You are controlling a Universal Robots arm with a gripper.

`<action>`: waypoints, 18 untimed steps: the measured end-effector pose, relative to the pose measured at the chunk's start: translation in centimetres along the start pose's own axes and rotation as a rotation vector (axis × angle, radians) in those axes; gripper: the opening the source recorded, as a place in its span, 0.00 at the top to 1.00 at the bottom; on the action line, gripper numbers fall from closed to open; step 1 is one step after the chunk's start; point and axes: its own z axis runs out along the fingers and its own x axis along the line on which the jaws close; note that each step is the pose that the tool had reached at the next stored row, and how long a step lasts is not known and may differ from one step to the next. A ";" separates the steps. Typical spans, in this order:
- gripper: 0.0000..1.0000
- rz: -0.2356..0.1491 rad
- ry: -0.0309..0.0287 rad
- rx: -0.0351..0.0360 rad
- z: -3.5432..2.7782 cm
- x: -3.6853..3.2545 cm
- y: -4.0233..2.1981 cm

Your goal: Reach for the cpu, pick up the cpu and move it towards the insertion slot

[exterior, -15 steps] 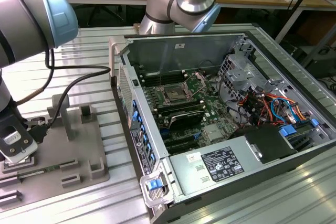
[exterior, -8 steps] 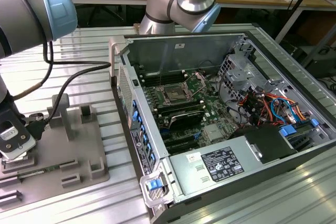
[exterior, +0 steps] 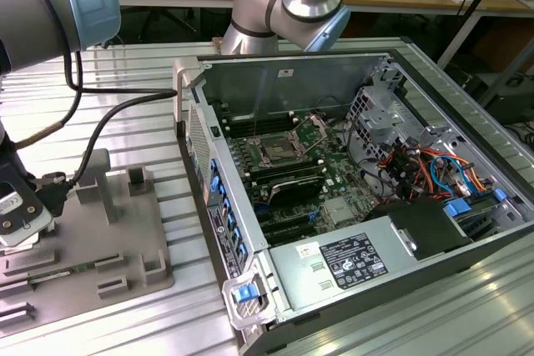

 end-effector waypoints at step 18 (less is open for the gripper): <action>0.45 0.000 0.0002 0.0001 -1.52 0.05 0.02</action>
